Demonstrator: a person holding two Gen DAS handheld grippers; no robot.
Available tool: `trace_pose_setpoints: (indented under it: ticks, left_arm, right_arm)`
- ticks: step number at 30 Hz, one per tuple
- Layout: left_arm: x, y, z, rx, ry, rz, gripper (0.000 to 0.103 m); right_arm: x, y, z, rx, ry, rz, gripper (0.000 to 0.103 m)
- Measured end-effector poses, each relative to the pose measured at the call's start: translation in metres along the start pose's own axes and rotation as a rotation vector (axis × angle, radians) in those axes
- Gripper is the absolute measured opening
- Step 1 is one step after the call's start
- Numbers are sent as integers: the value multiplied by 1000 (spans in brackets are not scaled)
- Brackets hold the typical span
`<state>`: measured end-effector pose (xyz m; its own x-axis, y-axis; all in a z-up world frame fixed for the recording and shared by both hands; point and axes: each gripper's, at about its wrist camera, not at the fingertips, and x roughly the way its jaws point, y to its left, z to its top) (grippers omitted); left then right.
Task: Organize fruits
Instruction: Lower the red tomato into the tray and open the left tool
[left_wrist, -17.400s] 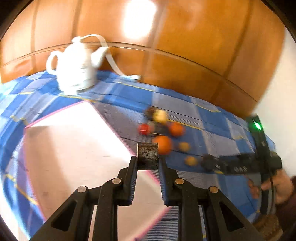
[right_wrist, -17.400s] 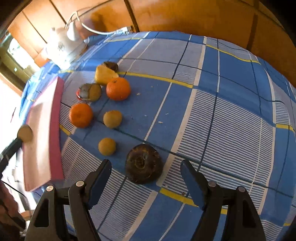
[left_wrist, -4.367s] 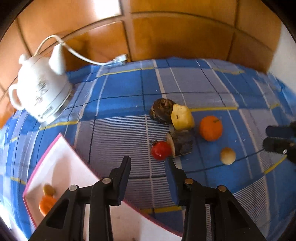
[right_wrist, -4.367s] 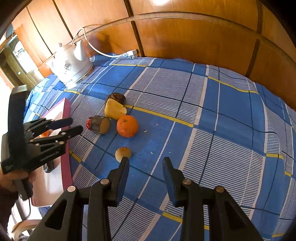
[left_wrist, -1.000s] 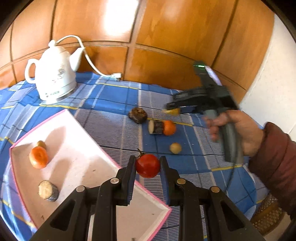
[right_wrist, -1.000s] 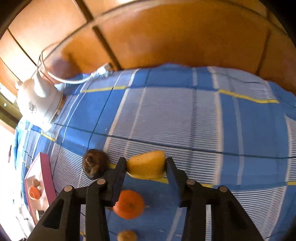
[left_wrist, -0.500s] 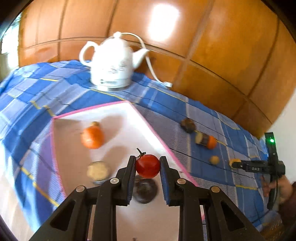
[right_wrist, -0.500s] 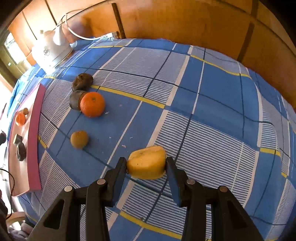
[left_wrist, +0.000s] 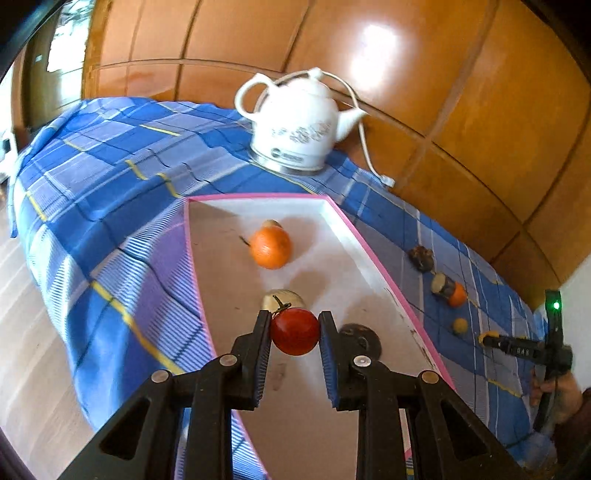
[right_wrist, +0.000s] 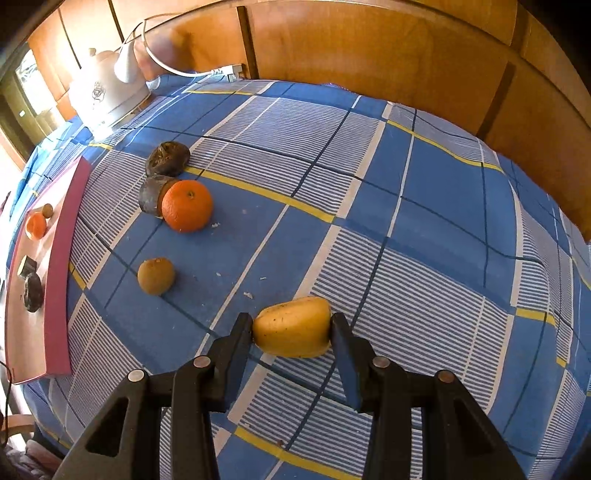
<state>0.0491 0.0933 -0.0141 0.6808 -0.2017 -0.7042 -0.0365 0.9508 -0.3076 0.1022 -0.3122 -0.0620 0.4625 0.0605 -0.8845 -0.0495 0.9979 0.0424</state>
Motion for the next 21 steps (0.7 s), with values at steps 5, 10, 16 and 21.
trace_pose_setpoints:
  ticks: [5, 10, 16, 21]
  left_arm:
    - [-5, 14, 7, -36, -17, 25, 25]
    - [1, 15, 14, -42, -3, 19, 25]
    - [17, 9, 26, -14, -6, 34, 26]
    - [36, 11, 31, 5, 12, 66, 26]
  right_arm:
    - [1, 0, 0, -4, 1, -1, 44]
    - [1, 0, 0, -4, 1, -2, 44]
    - [3, 1, 1, -9, 0, -7, 44]
    - [4, 2, 2, -15, -1, -11, 44]
